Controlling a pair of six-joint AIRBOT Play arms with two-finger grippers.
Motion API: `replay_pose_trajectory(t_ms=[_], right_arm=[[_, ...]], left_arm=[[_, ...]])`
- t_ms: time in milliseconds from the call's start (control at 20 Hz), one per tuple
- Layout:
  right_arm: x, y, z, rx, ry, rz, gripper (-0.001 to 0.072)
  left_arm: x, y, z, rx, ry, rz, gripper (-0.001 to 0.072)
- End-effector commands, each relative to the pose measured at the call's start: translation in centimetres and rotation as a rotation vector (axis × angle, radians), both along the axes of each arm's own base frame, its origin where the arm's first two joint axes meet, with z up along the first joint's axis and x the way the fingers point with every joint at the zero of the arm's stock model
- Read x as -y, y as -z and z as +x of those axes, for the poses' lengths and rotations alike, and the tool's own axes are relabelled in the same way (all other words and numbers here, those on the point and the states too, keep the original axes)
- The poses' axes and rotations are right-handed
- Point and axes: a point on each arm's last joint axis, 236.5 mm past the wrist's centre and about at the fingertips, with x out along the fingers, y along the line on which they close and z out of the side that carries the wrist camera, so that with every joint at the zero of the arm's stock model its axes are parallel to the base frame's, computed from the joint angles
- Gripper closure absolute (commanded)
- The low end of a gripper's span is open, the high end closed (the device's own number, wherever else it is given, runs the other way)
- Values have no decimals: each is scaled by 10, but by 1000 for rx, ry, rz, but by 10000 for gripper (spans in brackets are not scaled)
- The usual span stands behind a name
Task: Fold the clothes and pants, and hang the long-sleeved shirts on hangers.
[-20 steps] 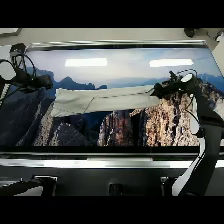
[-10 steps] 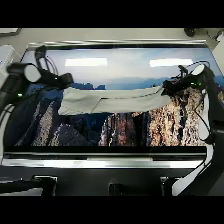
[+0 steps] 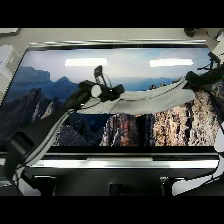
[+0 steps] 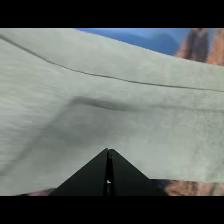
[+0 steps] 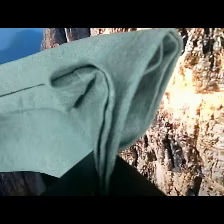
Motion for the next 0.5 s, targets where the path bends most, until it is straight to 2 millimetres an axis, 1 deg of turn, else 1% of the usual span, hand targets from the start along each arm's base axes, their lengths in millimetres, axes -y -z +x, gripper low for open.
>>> replay_pose_trajectory(t_ms=[0, 50, 100, 250, 350, 450], right_arm=[[5, -23, -10, 27, 9, -25, 677], [7, -28, -11, 35, 13, -37, 677], [8, -33, -12, 42, 20, -47, 677], [13, -42, -15, 58, 33, -62, 677], [15, -46, -18, 61, 47, -60, 677], [13, -53, -18, 78, 45, -59, 677]], left_arm=[[78, 20, -11, -43, -8, -100, 693], [89, 26, -11, -62, -27, -124, 692], [97, 34, -11, -94, -57, -143, 693], [100, 64, -21, -190, -110, -146, 693], [103, 74, -26, -228, -114, -152, 693], [104, 81, -29, -261, -137, -158, 694]])
